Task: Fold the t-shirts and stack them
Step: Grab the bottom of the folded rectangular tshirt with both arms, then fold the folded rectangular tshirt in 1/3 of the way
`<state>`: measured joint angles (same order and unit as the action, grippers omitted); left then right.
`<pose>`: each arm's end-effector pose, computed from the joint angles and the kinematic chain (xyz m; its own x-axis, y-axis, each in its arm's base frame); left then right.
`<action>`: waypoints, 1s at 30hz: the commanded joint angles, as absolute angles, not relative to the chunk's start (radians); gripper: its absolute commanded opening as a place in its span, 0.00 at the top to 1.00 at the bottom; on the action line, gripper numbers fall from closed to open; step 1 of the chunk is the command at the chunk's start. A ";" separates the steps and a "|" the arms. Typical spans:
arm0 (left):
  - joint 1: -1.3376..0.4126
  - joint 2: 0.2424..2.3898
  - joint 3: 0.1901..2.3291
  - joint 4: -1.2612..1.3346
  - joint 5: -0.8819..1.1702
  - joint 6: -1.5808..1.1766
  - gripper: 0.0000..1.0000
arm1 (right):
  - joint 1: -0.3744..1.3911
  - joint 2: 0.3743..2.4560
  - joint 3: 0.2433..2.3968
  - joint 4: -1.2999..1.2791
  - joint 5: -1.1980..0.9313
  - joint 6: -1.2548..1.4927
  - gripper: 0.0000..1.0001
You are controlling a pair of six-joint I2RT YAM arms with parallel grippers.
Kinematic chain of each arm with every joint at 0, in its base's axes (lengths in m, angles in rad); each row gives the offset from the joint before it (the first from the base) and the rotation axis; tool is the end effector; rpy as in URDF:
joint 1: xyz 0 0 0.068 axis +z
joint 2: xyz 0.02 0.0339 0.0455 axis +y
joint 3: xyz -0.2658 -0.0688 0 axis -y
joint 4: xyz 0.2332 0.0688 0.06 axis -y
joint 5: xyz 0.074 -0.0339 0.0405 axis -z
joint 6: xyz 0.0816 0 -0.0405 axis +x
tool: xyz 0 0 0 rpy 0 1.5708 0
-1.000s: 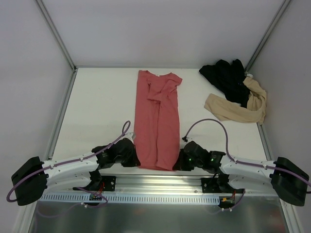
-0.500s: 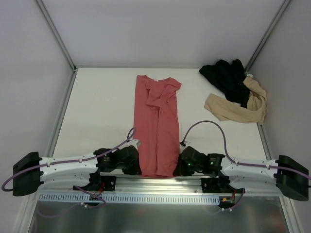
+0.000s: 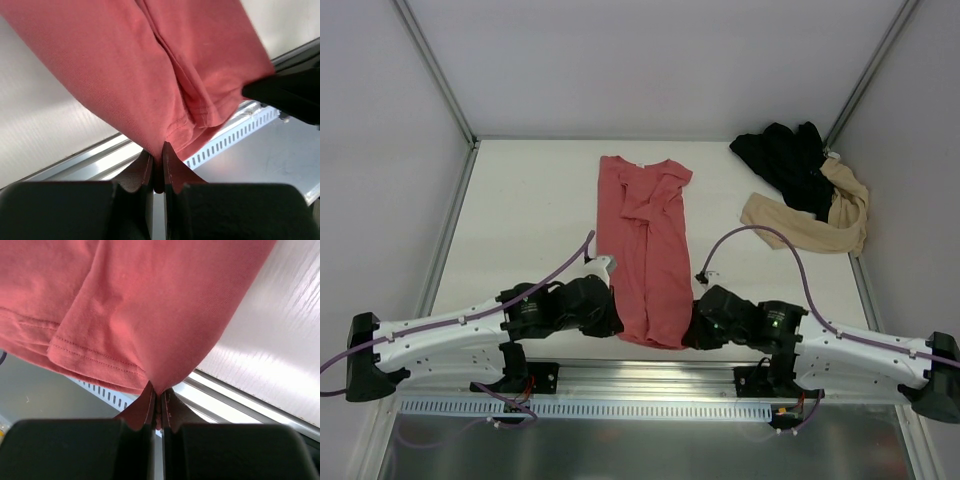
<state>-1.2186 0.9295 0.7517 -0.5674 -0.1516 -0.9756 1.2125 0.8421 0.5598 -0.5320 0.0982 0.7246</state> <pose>0.0857 -0.1974 0.2394 -0.8677 -0.0118 -0.4969 0.3051 0.7766 -0.5512 0.0742 0.1753 0.1916 -0.7931 -0.2369 -0.5612 -0.5111 0.7599 0.4016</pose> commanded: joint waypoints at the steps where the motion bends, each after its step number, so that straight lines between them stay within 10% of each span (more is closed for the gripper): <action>1: -1.229 0.943 0.799 -0.658 -0.219 -0.940 1.00 | 1.186 0.867 0.667 -0.636 0.144 0.654 1.00; 30: -0.799 1.255 0.897 -0.451 -0.061 -0.643 1.00 | 0.637 1.362 1.000 -0.548 -0.254 0.218 1.00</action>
<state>-0.8272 1.2236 0.8368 -0.4915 -0.1028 -0.7162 0.6827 1.3128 0.9173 -0.5457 -0.2024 0.2981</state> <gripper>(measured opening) 0.044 0.037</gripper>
